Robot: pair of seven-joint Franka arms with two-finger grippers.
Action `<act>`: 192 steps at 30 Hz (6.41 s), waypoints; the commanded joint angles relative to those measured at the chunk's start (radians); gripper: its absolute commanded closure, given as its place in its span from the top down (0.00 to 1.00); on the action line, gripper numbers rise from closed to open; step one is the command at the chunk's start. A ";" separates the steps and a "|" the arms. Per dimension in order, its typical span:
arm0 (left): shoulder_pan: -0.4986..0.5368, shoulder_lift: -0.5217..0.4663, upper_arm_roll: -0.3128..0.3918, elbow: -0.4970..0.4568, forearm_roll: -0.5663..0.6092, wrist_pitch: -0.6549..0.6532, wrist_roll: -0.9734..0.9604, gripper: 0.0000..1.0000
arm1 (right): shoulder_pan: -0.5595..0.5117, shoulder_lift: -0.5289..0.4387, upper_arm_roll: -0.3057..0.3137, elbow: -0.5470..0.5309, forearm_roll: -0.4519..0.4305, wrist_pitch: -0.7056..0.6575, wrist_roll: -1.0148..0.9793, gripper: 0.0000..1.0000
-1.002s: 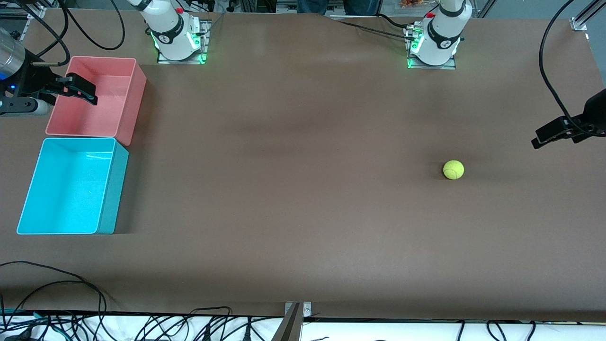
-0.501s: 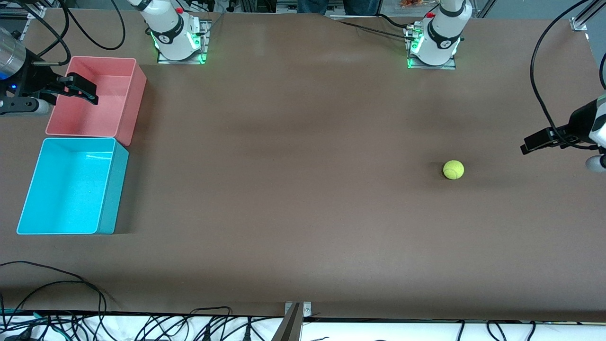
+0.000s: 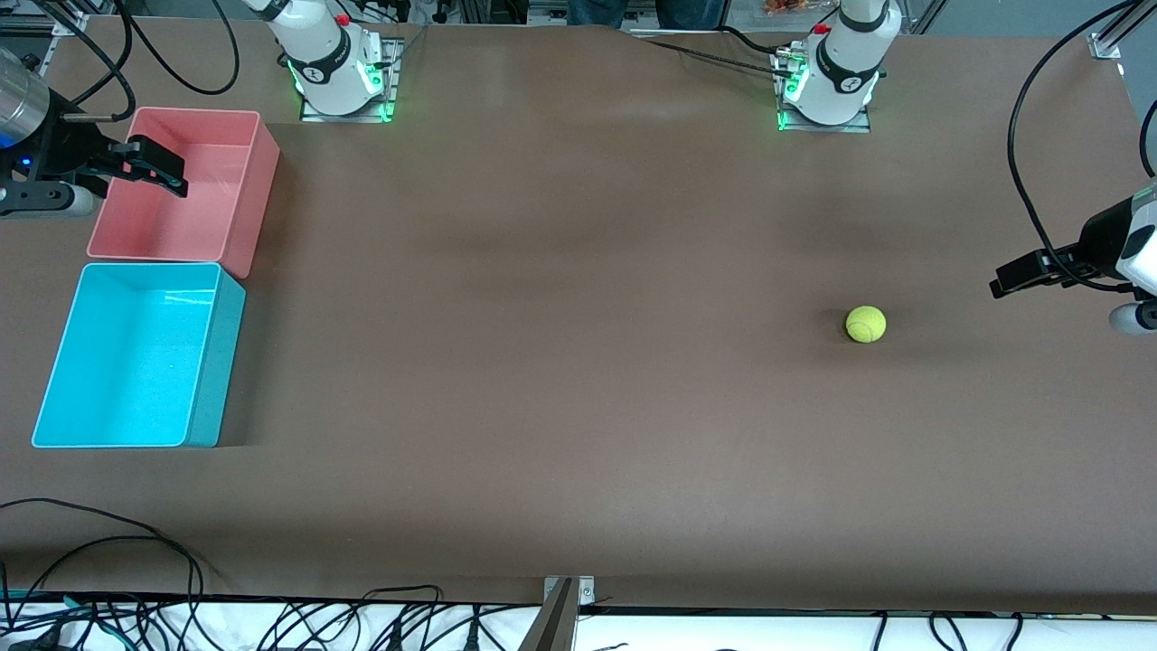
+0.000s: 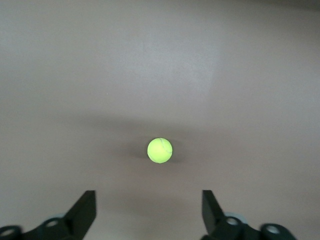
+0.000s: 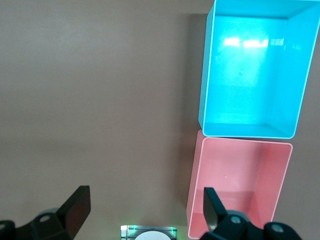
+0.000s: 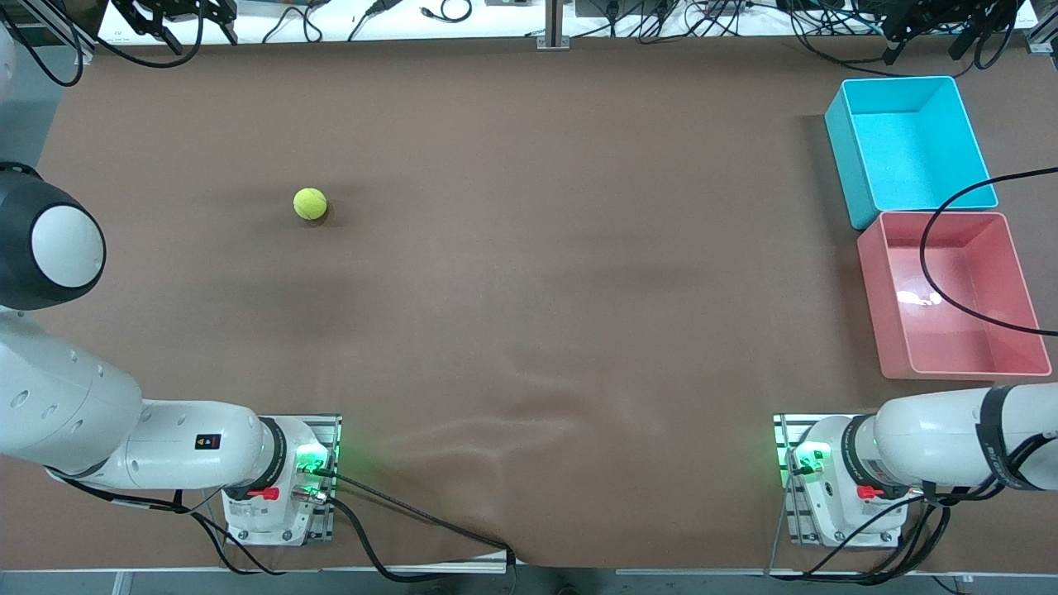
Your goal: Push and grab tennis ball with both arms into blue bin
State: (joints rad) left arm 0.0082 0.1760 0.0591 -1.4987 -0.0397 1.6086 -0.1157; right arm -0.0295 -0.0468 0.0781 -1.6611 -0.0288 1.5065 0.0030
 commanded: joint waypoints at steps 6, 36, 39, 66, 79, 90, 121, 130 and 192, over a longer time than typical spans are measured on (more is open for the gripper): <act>-0.001 -0.007 0.002 0.000 -0.009 -0.012 0.008 0.53 | 0.005 -0.008 0.002 0.009 0.015 -0.020 0.005 1.00; -0.001 -0.007 0.001 0.000 -0.011 -0.015 0.016 1.00 | 0.059 -0.007 -0.046 0.015 0.013 -0.017 0.003 1.00; -0.001 -0.007 0.001 0.000 -0.011 -0.013 0.016 1.00 | 0.059 -0.005 -0.046 0.015 0.013 -0.019 0.003 1.00; -0.011 -0.007 -0.001 -0.002 -0.011 -0.018 -0.113 0.00 | 0.059 -0.010 -0.041 0.015 0.015 -0.022 0.005 1.00; -0.001 -0.004 -0.001 -0.043 -0.011 -0.029 -0.613 0.00 | 0.060 -0.010 -0.040 0.015 0.013 -0.022 0.005 1.00; 0.032 0.010 0.004 -0.204 -0.009 0.123 -1.054 0.00 | 0.060 -0.010 -0.040 0.015 0.013 -0.022 0.005 1.00; 0.085 0.186 0.004 -0.664 0.057 0.838 -1.380 0.00 | 0.063 -0.010 -0.038 0.015 0.013 -0.022 0.005 1.00; 0.073 0.198 0.004 -0.700 0.060 0.898 -1.374 0.00 | 0.063 -0.010 -0.038 0.015 0.013 -0.026 0.005 1.00; 0.366 0.115 -0.363 -0.467 0.268 0.544 -1.015 0.00 | 0.066 -0.010 -0.038 0.015 0.012 -0.032 0.005 1.00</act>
State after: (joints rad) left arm 0.3816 0.3037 -0.3019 -2.0862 0.3123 2.2931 -1.3414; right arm 0.0332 -0.0486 0.0425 -1.6591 -0.0287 1.4961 0.0030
